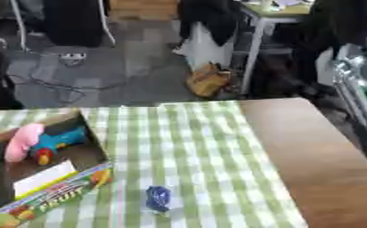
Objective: Pick up objects on the table and place them in the box.
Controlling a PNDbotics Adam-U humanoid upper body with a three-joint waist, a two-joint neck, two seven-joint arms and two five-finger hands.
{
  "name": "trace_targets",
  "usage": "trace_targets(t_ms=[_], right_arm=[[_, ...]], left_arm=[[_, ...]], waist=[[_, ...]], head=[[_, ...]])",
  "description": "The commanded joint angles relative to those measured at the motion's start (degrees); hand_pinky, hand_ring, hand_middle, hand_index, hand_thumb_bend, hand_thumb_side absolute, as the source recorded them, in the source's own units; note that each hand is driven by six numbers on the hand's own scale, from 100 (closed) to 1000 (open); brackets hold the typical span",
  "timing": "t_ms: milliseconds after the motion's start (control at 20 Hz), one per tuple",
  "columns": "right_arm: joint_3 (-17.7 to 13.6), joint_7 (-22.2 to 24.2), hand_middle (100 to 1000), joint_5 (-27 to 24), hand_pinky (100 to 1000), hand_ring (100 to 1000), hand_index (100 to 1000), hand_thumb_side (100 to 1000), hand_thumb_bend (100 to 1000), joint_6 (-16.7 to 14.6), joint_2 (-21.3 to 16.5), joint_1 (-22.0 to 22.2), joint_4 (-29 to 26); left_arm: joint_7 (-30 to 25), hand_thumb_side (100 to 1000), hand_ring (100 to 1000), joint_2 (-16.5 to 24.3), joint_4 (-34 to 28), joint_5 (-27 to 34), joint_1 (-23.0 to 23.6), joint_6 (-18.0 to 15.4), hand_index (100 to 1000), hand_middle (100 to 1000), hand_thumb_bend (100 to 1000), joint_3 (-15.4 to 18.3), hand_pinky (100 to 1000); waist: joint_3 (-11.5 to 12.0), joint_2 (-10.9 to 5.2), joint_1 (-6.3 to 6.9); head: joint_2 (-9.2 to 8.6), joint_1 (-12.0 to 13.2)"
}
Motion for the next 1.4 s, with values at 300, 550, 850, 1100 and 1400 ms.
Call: trace_targets(t_ms=[300,550,850,1100,1400], right_arm=[[-1.39,-1.08,995,-1.04,898,908,1000,1000,100,-0.51,-0.64,-0.15,-0.85],[-1.62,-1.39,994,-1.12,895,907,1000,1000,100,-0.46,-0.4,0.31,-0.85],[-1.91,-1.88,986,-1.07,880,894,1000,1000,100,-0.16,0.06,0.83,-0.85],[-0.69,0.39,983,0.04,869,888,1000,1000,100,2.83,0.21,-0.36,-0.85],[4.9,19.11,976,6.4,878,887,1000,1000,100,14.37,-3.51,-3.72,-0.85]], left_arm=[[-0.04,1000,929,2.05,-0.77,1.87,-1.12,-1.14,931,905,219,0.25,897],[-0.03,1000,924,1.99,-0.77,2.33,-1.13,-1.38,931,899,197,0.29,886],[0.12,1000,917,1.85,-0.77,2.71,-1.07,-1.51,928,893,176,0.3,867],[0.15,1000,919,1.77,-0.77,2.68,-1.33,-1.58,927,895,182,0.07,870],[-0.47,1000,919,1.93,-0.77,2.9,-1.33,-1.45,927,896,185,-0.42,871]], waist=[[-0.13,-0.9,1.1],[-0.34,-0.76,1.22],[-0.4,-0.62,1.21],[-0.18,-0.99,0.66],[0.46,-1.74,-0.25]], head=[[1.13,-0.46],[0.83,-0.58],[-0.37,-0.27],[0.39,-0.5],[1.13,-0.68]])
